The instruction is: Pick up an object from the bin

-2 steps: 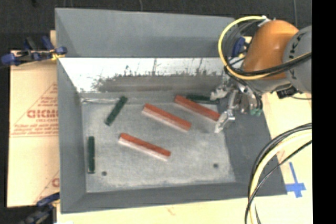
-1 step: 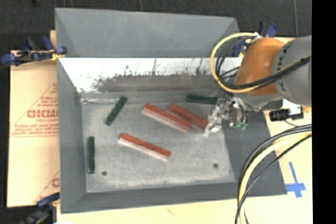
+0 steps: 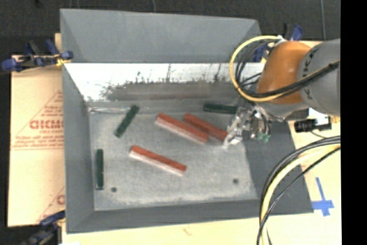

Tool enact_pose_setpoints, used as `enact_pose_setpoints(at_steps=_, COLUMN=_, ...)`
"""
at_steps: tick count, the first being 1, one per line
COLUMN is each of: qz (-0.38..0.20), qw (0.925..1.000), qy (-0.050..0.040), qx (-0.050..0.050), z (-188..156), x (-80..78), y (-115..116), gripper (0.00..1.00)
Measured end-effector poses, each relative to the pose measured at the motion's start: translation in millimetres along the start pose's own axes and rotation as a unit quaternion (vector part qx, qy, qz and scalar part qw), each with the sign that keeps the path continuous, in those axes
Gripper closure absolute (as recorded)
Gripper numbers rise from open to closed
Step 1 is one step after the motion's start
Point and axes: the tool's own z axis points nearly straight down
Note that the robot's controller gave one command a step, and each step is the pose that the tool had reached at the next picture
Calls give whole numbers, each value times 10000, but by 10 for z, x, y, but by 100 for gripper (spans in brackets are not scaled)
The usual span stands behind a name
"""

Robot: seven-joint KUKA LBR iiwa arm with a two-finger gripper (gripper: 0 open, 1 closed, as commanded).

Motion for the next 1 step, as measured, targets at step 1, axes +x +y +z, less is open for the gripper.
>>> enact_pose_setpoints(at_steps=1, qz=-24, qw=10000, qy=4, qx=8, z=-416, x=50, y=65, gripper=100)
